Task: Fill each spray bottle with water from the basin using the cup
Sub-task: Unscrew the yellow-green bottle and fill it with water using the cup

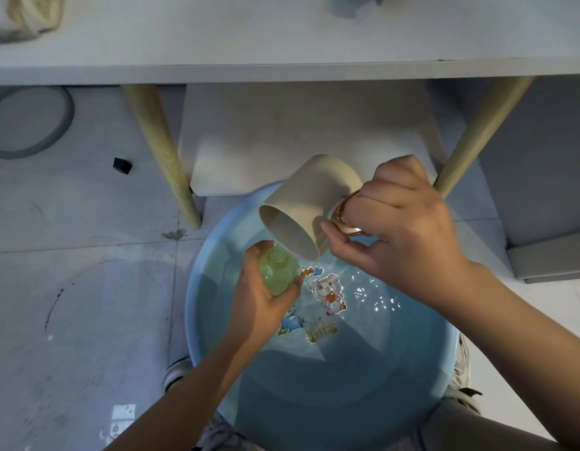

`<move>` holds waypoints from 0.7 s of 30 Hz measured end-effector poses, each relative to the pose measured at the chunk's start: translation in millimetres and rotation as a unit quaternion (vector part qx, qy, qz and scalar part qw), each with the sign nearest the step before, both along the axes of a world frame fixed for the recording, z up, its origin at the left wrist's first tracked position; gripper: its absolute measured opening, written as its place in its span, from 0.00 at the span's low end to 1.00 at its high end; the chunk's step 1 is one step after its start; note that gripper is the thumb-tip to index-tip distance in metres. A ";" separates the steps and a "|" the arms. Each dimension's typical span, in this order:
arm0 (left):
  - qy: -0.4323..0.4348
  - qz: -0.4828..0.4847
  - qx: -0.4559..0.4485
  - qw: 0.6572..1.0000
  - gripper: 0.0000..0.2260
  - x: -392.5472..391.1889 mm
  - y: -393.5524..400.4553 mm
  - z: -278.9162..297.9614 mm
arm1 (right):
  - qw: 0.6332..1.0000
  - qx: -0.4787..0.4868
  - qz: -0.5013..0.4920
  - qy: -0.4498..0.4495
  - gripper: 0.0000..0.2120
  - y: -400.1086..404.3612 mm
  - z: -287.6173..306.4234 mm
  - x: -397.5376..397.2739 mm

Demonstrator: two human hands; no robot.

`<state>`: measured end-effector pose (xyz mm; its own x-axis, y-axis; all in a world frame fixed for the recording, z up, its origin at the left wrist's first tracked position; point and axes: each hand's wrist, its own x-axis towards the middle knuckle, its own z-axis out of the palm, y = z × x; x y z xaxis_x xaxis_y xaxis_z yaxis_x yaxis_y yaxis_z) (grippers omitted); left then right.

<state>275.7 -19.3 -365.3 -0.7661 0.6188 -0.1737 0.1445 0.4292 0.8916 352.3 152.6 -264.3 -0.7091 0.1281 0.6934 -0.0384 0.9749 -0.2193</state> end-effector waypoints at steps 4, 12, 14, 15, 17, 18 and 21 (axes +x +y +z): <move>-0.003 -0.004 -0.004 1.000 0.26 0.6 1.4 2.9 | 1.000 0.007 0.009 0.003 0.15 0.0 -1.7 -0.5; -0.006 -0.004 -0.002 1.000 0.25 1.6 1.2 6.2 | 0.999 0.025 0.039 0.011 0.13 -1.8 -2.8 -1.4; -0.011 -0.004 0.001 1.000 0.25 1.3 0.5 6.5 | 0.999 0.026 0.042 0.014 0.13 -2.6 -3.0 -1.3; -0.010 -0.004 0.001 1.000 0.25 1.2 0.3 6.7 | 0.999 0.028 0.044 0.016 0.13 -2.8 -2.8 -1.4; -0.009 -0.006 0.000 1.000 0.25 1.3 0.2 7.5 | 0.998 0.031 0.047 0.020 0.13 -2.9 -2.1 -1.8; -0.009 -0.008 0.000 1.000 0.25 1.5 0.4 7.8 | 0.998 0.034 0.048 0.022 0.13 -2.8 -1.8 -1.8; -0.008 -0.009 0.000 1.000 0.25 1.2 0.5 7.1 | 0.998 0.037 0.052 0.024 0.13 -2.4 -1.3 -1.8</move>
